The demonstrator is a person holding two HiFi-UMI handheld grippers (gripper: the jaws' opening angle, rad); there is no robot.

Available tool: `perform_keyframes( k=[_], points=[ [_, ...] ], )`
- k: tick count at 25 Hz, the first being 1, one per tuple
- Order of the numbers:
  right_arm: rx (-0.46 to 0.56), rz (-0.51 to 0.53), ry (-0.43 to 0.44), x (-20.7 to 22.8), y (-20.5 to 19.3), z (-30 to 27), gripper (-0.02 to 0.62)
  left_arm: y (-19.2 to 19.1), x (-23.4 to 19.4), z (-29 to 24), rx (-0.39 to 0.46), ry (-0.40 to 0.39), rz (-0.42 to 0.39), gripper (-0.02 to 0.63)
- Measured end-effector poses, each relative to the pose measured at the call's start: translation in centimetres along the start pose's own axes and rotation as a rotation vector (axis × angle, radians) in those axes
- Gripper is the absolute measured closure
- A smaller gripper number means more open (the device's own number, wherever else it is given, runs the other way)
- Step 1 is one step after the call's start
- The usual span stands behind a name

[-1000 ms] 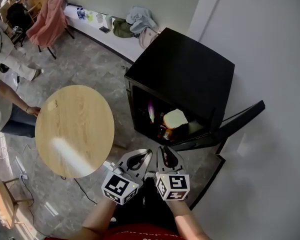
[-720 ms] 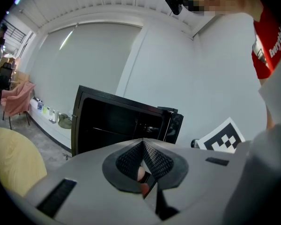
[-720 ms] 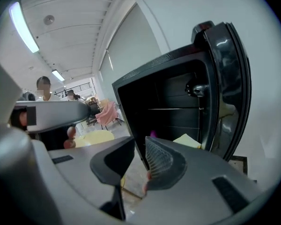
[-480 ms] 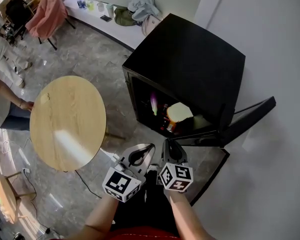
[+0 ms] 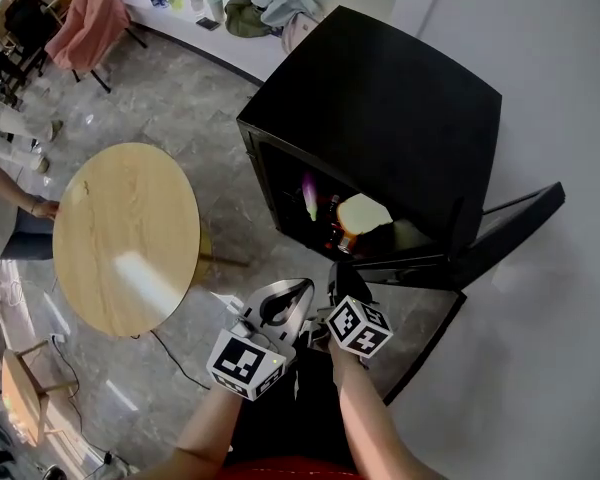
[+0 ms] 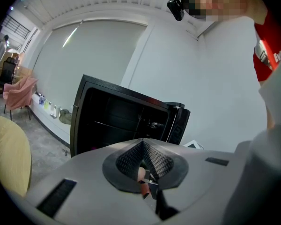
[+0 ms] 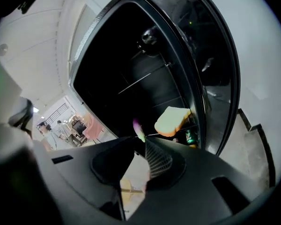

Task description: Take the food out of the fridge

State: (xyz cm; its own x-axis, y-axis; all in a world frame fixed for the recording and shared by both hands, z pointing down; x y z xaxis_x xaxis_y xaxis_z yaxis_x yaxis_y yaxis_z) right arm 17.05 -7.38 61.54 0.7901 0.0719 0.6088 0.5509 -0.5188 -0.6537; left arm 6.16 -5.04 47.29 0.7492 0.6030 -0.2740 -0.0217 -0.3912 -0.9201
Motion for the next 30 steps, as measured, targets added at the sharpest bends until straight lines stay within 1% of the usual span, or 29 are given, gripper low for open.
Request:
perform_keyframes(
  k=[4, 8, 11, 14, 19, 26, 30],
  points=[
    [0.001, -0.058, 0.0, 1.0, -0.9, -1.3, 0.541, -0.7, -0.7, -1.1, -0.015, -0.01, -0.01, 0.604],
    [-0.004, -0.093, -0.025, 2.2, -1.7, -2.3, 0.541, -2.0, -1.5, -2.5, -0.044, -0.011, -0.014, 0.604],
    [0.002, -0.117, -0.035, 2.9, -1.8, -3.1, 0.54, -3.5, -2.5, -3.7, -0.078, 0.019, -0.01, 0.604],
    [0.017, -0.191, -0.031, 3.9, -2.0, -3.6, 0.54, -5.5, -3.4, -4.7, -0.122, 0.055, -0.017, 0.604],
    [0.027, -0.258, -0.035, 5.1, -2.3, -4.8, 0.54, -7.7, -4.2, -5.7, -0.159, 0.069, 0.013, 0.605],
    [0.057, -0.473, -0.044, 6.9, -3.0, -6.9, 0.507, -8.4, -4.8, -6.1, -0.179, 0.069, 0.014, 0.604],
    [0.105, -0.578, -0.061, 8.0, -2.9, -8.1, 0.505, -8.5, -5.7, -6.2, -0.185, 0.077, 0.017, 0.604]
  ],
)
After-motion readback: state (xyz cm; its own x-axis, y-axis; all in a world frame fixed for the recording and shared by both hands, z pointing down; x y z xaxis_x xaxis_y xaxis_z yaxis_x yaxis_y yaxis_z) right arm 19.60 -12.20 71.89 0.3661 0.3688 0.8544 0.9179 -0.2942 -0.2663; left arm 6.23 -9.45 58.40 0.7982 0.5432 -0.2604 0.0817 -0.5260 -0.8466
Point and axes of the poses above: the fingertips, and each gripper's own axes: z backward along the fingers, x to its right, y out of its top, the point moved 3 cm from there along z, backward along the fingers, and after that the axes turned 7 degrees about y, right-handed, at the moved point
